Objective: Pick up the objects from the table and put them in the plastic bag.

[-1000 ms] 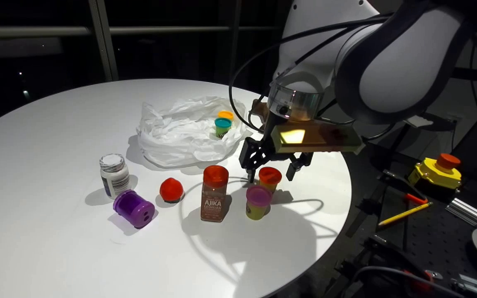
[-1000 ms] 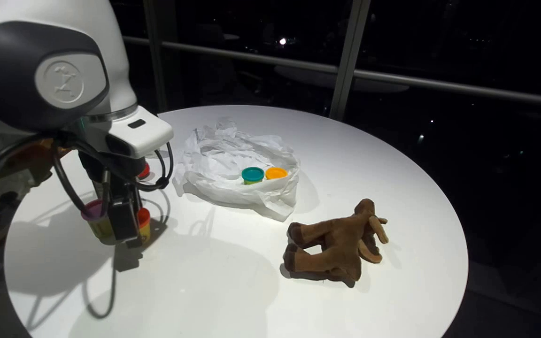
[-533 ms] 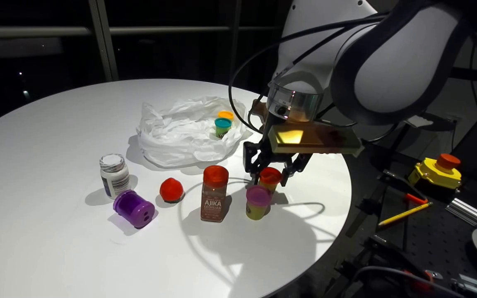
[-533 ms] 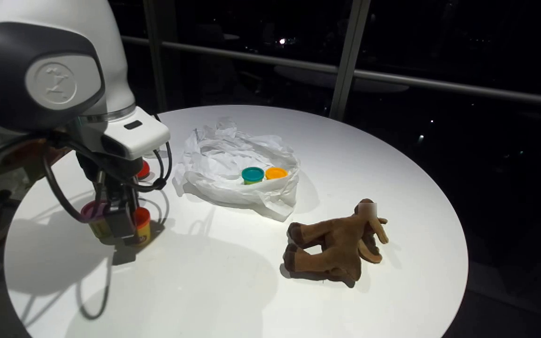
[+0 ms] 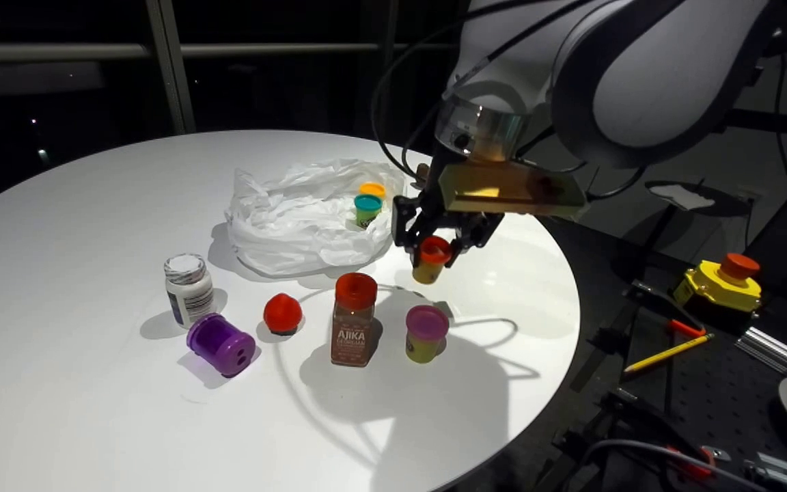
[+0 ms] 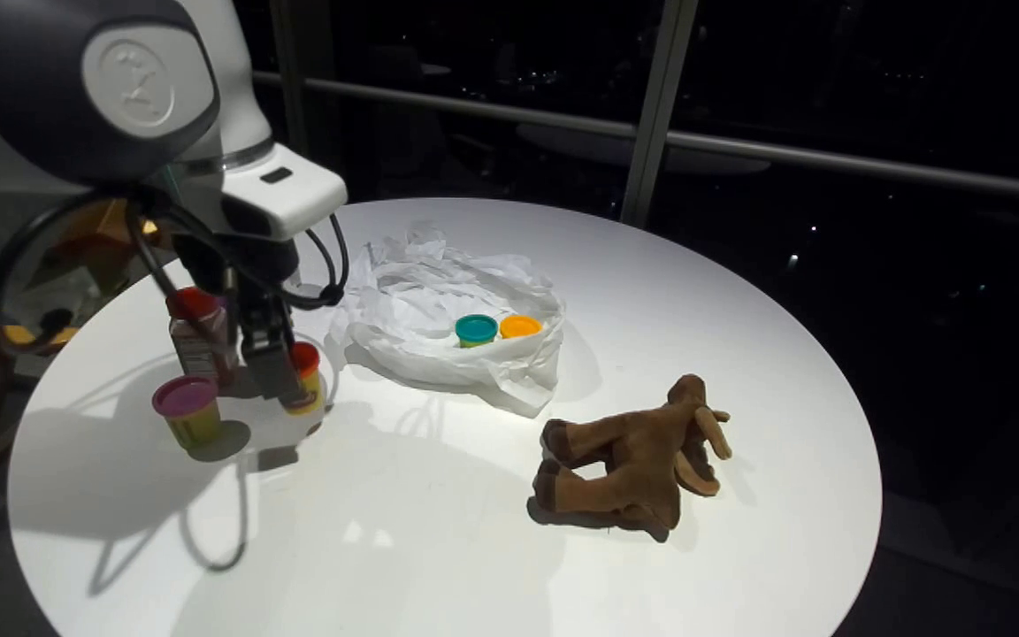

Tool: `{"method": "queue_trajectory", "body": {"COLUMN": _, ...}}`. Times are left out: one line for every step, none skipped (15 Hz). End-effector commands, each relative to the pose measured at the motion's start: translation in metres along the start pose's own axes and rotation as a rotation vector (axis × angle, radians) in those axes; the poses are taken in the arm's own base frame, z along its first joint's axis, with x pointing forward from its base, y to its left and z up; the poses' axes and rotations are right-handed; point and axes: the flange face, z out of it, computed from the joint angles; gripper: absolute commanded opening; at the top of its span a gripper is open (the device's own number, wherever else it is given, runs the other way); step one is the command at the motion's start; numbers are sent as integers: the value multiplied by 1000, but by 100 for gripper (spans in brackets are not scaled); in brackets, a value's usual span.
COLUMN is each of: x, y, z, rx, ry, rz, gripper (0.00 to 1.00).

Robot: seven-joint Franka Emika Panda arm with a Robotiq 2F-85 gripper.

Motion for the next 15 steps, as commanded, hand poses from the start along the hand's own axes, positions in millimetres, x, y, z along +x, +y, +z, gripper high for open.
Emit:
{"method": "queue_trajectory", "body": {"x": 28, "y": -30, "z": -58, "rx": 27, "ry": 96, "rz": -41, "gripper": 25}}
{"method": "queue_trajectory", "body": {"x": 34, "y": -39, "z": -69, "rx": 35, "ry": 119, "rz": -58, "gripper": 25}}
{"method": "queue_trajectory", "body": {"x": 43, "y": -50, "z": -78, "rx": 41, "ry": 142, "rz": -76, "gripper": 25}}
{"method": "queue_trajectory", "body": {"x": 54, "y": -59, "z": -82, "rx": 43, "ry": 151, "rz": -87, "gripper": 25}}
{"method": "queue_trajectory", "body": {"x": 62, "y": -68, "z": -81, "rx": 48, "ry": 147, "rz": -93, "gripper": 25}}
{"method": "queue_trajectory", "body": {"x": 71, "y": -76, "z": -78, "rx": 58, "ry": 139, "rz": -90, "gripper": 25}}
{"method": "queue_trajectory", "body": {"x": 79, "y": -84, "z": -73, "rx": 70, "ry": 133, "rz": -91, "gripper": 25}}
{"method": "queue_trajectory", "body": {"x": 86, "y": -90, "z": -67, "rx": 75, "ry": 129, "rz": -88, "gripper": 25}}
{"method": "queue_trajectory", "body": {"x": 93, "y": -95, "z": -61, "rx": 79, "ry": 126, "rz": -86, "gripper": 25}}
{"method": "queue_trajectory", "body": {"x": 101, "y": -98, "z": -52, "rx": 74, "ry": 131, "rz": -87, "gripper": 25}}
{"method": "queue_trajectory", "body": {"x": 107, "y": -100, "z": -43, "rx": 67, "ry": 129, "rz": -86, "gripper": 25}}
{"method": "queue_trajectory", "body": {"x": 111, "y": -101, "z": -33, "rx": 59, "ry": 127, "rz": -86, "gripper": 25}}
{"method": "queue_trajectory", "body": {"x": 115, "y": -101, "z": -25, "rx": 52, "ry": 124, "rz": -84, "gripper": 25}}
{"method": "queue_trajectory", "body": {"x": 117, "y": -99, "z": -14, "rx": 40, "ry": 118, "rz": -84, "gripper": 25}}
{"method": "queue_trajectory", "body": {"x": 121, "y": -98, "z": -4, "rx": 32, "ry": 109, "rz": -81, "gripper": 25}}
